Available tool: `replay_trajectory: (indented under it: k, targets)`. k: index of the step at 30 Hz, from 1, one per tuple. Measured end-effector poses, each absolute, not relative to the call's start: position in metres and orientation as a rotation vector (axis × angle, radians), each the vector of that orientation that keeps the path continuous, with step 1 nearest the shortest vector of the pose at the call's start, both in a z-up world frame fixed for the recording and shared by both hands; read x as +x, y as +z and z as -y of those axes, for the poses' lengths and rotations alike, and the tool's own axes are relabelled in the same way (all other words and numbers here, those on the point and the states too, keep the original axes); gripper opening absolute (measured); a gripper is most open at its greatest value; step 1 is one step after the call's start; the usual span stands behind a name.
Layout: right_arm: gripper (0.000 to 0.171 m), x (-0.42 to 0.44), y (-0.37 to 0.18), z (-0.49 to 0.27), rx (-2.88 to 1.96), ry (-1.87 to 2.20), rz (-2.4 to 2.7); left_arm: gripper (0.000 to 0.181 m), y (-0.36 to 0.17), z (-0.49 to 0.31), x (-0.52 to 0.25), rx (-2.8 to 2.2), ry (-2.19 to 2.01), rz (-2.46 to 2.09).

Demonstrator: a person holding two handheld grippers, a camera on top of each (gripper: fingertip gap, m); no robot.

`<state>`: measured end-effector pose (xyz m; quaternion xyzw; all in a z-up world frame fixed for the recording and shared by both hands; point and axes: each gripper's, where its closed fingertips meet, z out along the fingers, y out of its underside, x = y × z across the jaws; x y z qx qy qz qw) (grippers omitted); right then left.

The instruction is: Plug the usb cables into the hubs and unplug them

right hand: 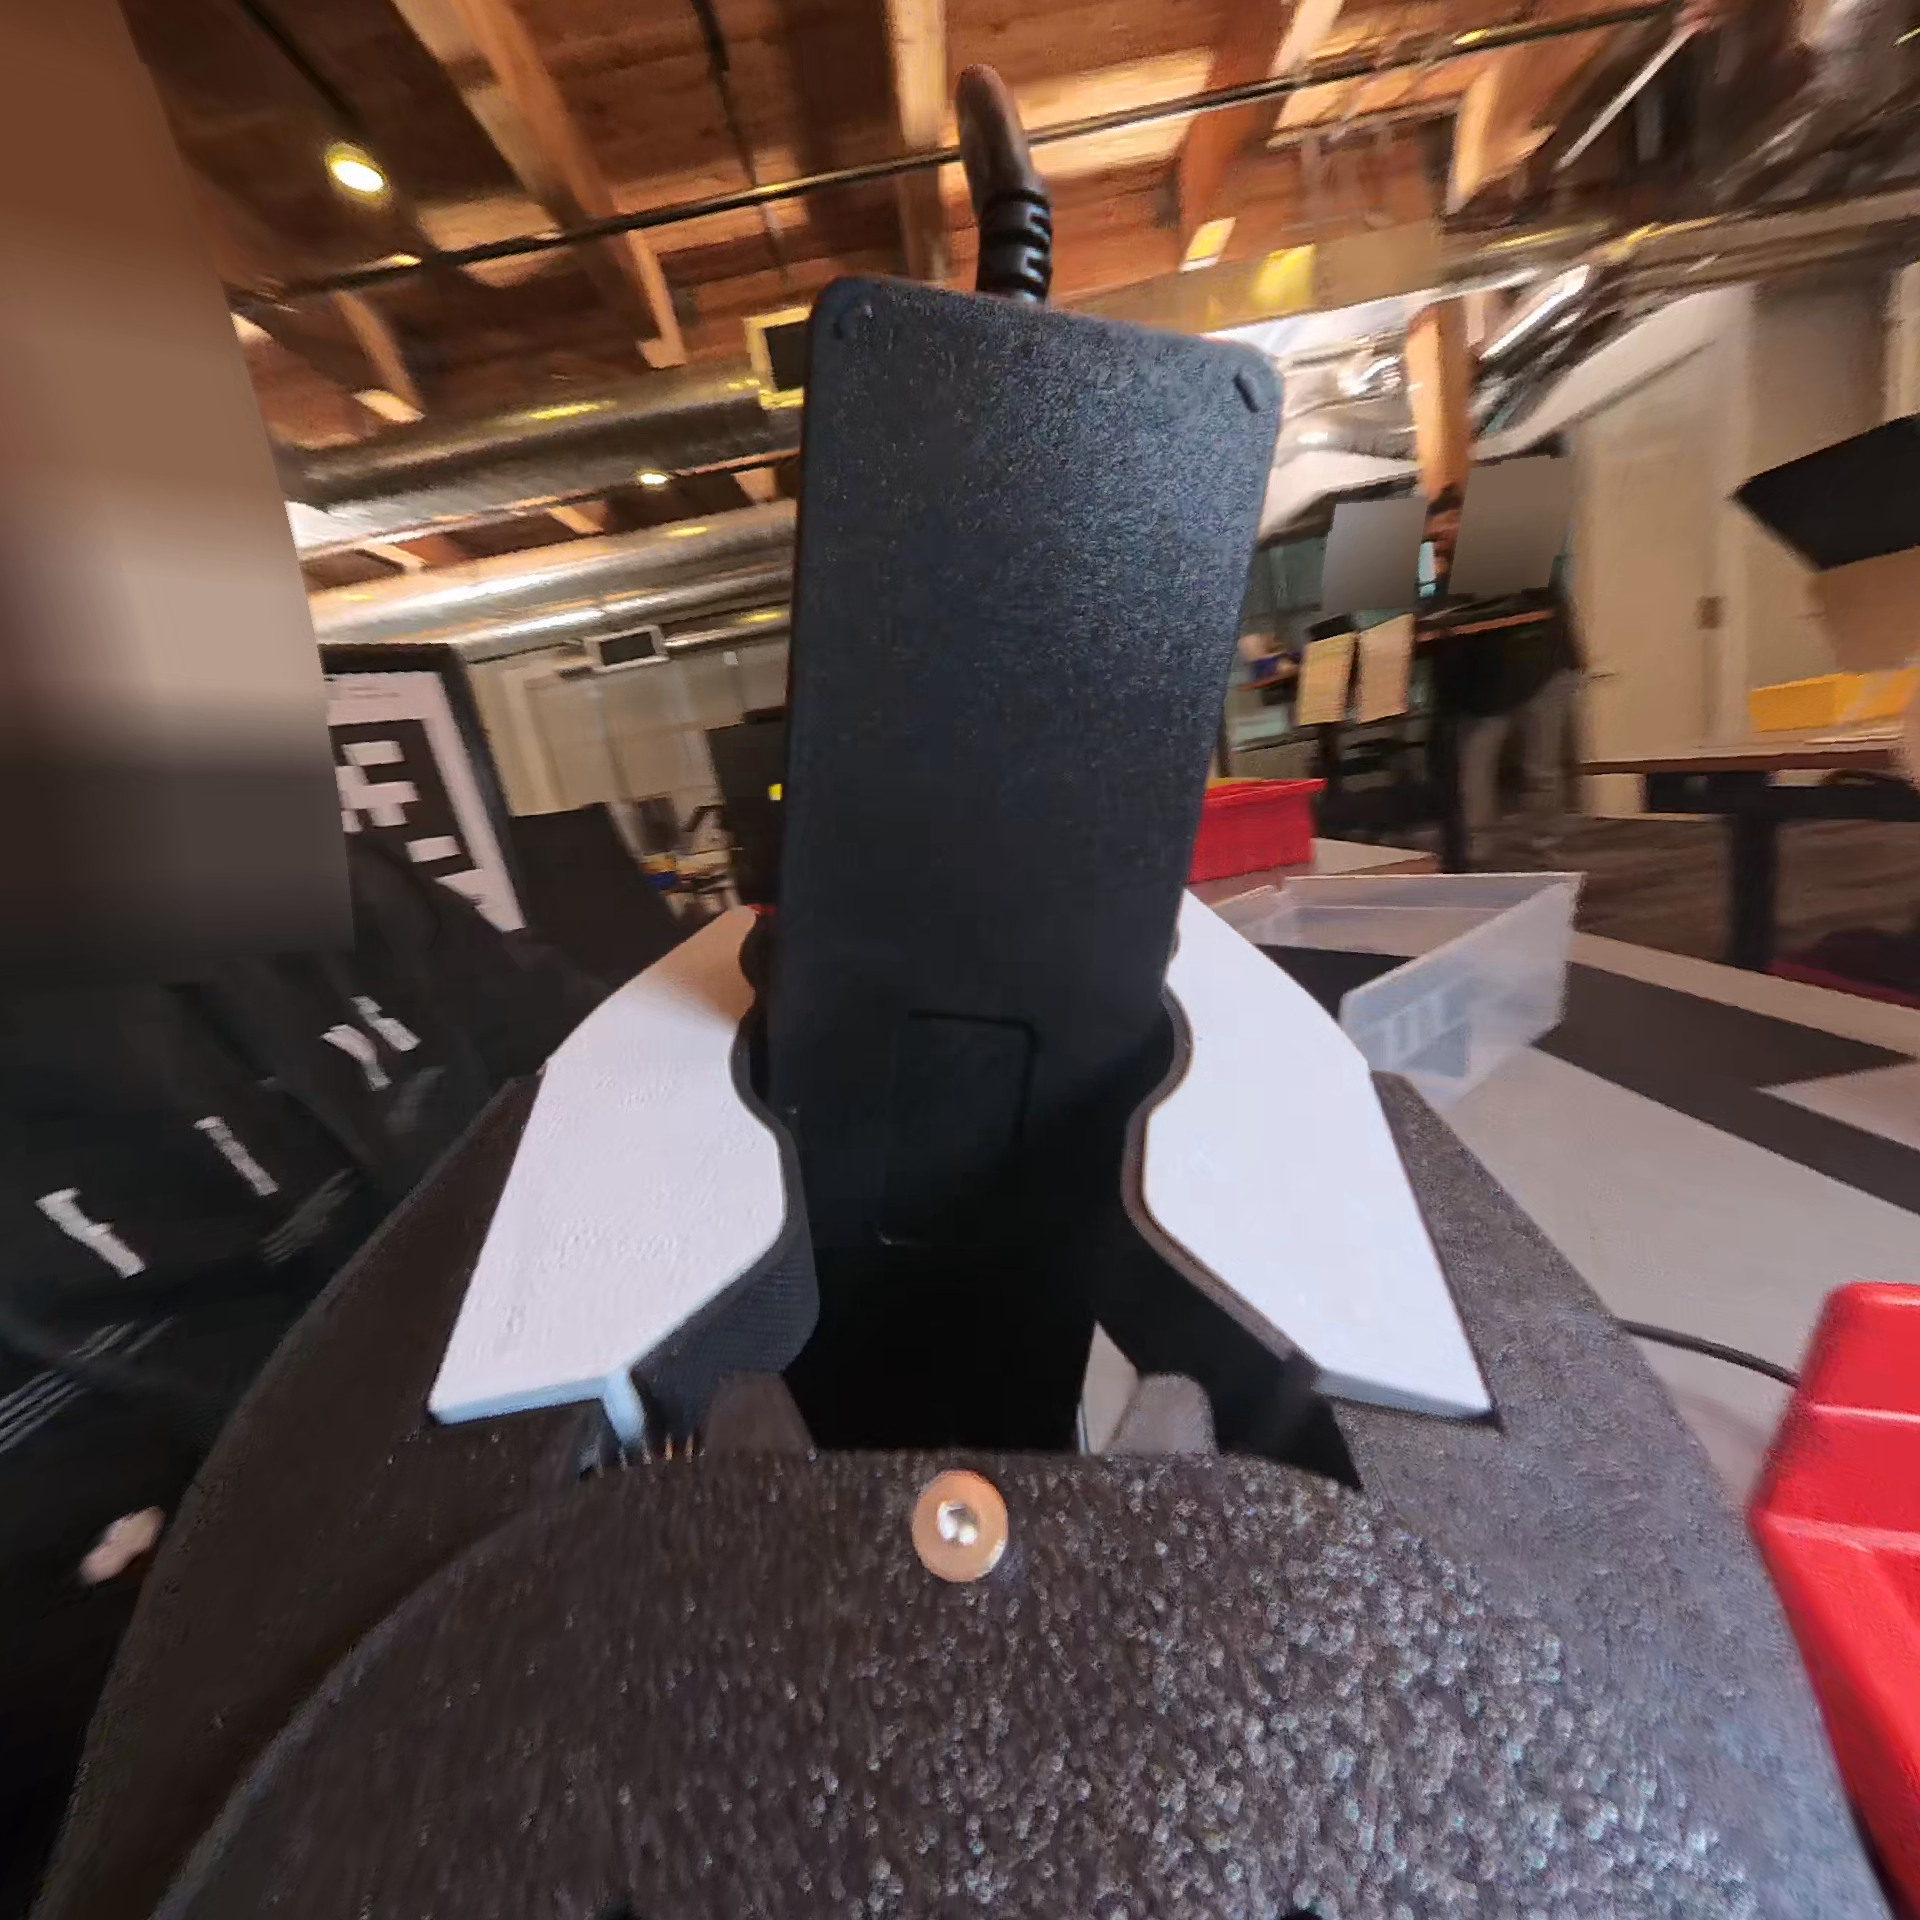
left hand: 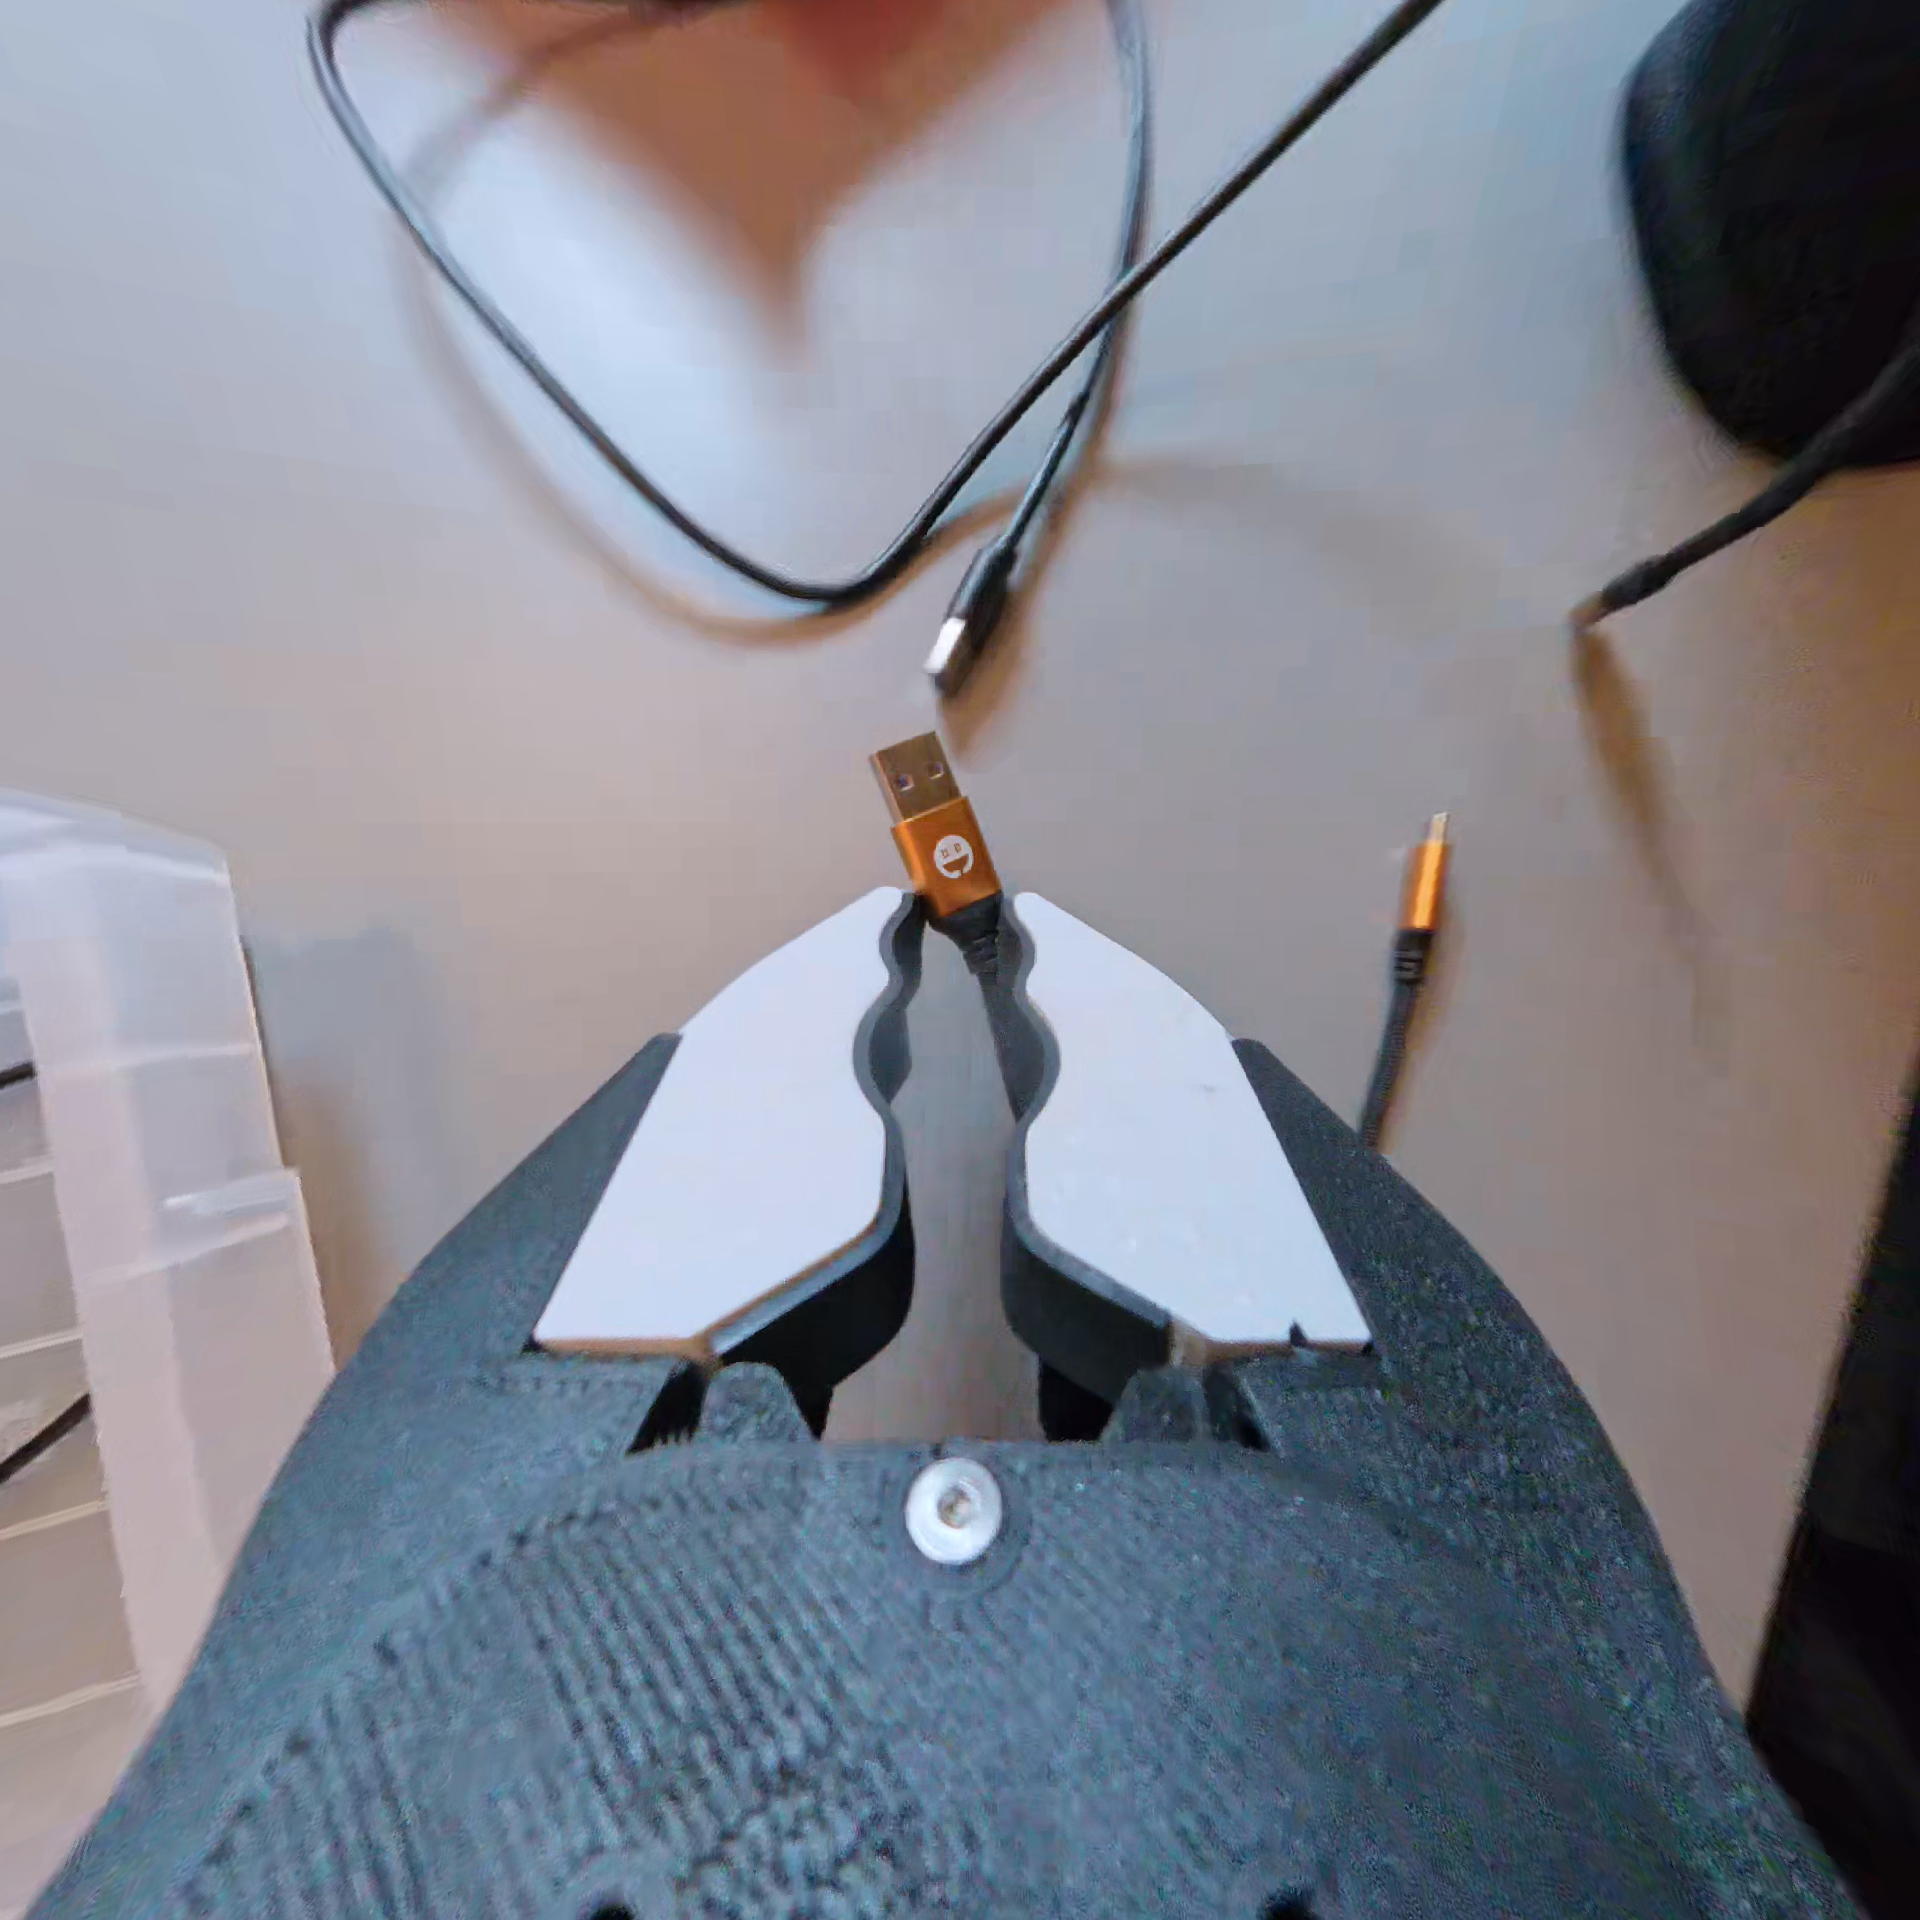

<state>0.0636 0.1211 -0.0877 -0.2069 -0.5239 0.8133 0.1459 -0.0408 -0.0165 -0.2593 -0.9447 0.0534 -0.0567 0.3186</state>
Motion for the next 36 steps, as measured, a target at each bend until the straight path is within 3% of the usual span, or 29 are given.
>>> replay_trajectory:
  k: [1,6,10,21,36]
  targets:
    - [0.065,0.068,-0.088,-0.120,-0.571,2.392,1.524,0.014,-0.239,0.017,-0.029,-2.405,-0.239,-0.170]
    - [0.066,0.079,-0.087,-0.114,-0.499,2.577,1.548,0.014,-0.159,0.029,0.021,-2.137,-0.487,-0.300]
    - [0.065,0.080,-0.091,-0.104,-0.492,2.585,1.599,0.014,-0.135,0.021,0.068,-2.071,-0.610,-0.420]
    - [0.065,0.075,-0.119,-0.067,-0.506,2.382,1.851,0.014,-0.145,-0.041,0.091,-2.209,-0.705,-0.426]
    - [0.066,0.083,-0.135,-0.042,-0.407,2.067,2.047,0.013,-0.152,-0.040,0.093,-2.100,-0.538,-0.643]
